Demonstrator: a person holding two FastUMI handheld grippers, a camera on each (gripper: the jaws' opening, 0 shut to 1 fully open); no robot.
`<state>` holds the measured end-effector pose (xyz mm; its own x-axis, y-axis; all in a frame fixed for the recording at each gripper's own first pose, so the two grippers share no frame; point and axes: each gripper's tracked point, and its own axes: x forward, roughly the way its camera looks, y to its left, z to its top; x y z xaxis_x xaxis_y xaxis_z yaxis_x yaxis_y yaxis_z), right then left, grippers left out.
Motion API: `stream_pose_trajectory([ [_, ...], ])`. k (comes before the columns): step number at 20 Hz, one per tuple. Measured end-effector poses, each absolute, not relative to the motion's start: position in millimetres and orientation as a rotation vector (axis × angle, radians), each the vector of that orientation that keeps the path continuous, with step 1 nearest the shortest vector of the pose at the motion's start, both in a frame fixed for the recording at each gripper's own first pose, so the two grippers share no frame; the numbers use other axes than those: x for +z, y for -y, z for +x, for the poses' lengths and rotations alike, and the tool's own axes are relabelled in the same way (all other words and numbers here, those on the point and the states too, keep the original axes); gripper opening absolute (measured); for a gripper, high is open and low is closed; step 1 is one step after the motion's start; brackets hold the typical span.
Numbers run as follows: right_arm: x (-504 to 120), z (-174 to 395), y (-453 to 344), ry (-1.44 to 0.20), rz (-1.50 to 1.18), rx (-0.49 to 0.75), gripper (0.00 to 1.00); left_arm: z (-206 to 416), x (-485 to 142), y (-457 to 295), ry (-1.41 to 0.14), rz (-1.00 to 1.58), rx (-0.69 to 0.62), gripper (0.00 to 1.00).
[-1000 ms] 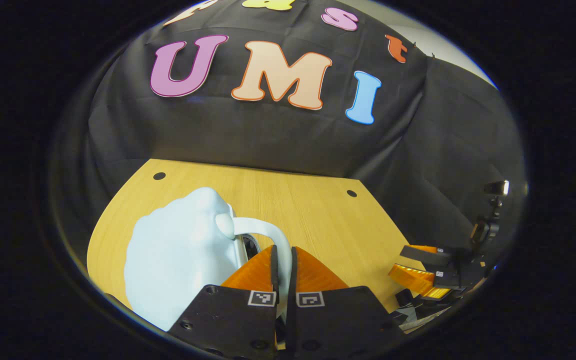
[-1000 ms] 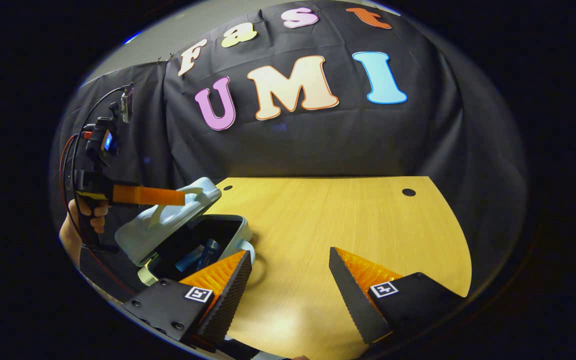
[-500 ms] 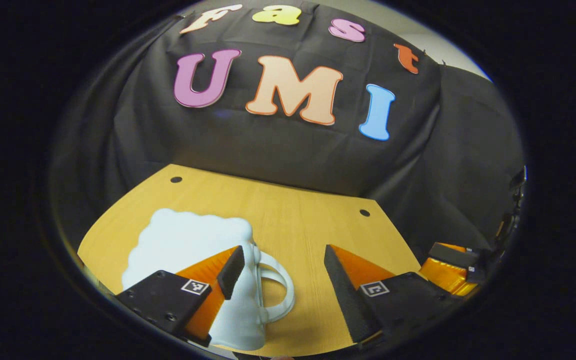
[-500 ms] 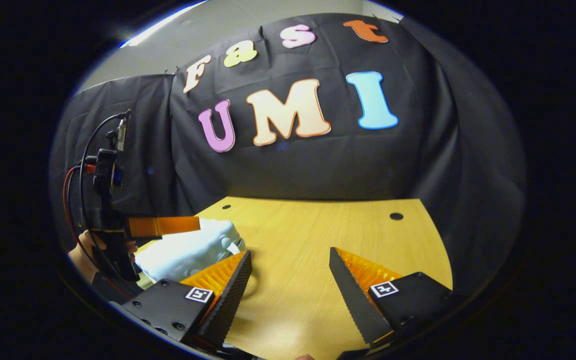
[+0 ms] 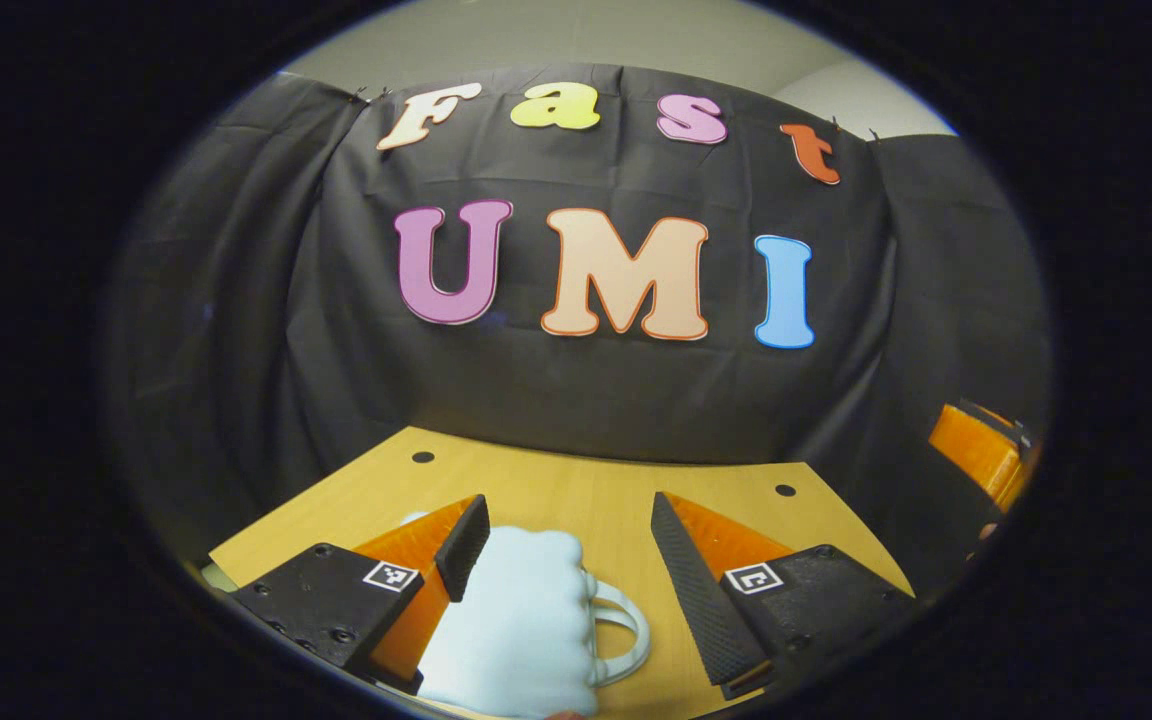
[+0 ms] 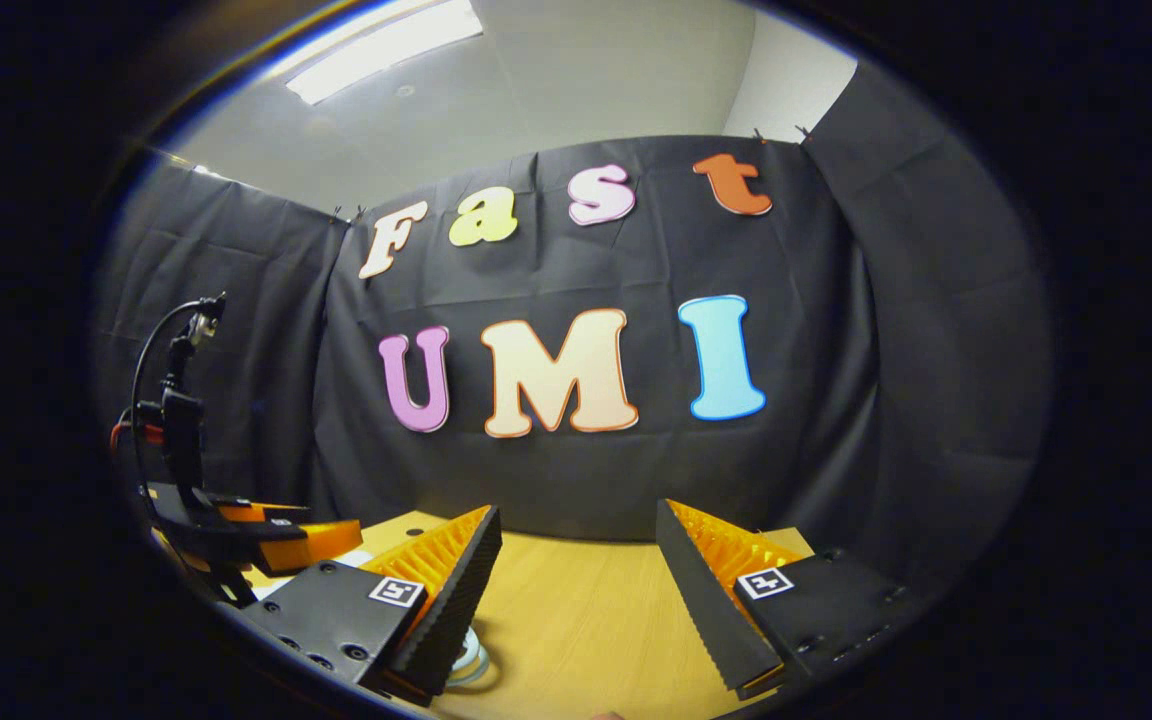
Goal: First open the suitcase, pack the skin care products into it, and then close the suitcase.
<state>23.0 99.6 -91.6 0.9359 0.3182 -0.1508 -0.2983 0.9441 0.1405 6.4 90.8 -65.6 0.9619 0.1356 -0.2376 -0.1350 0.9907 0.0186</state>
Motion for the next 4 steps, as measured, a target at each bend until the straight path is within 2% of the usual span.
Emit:
stream_pose_trajectory([
  [4,-75,23,-115,-0.126,0.125,0.293,0.98,12,-55,-103,-0.210,0.049,0.110,0.95],
])
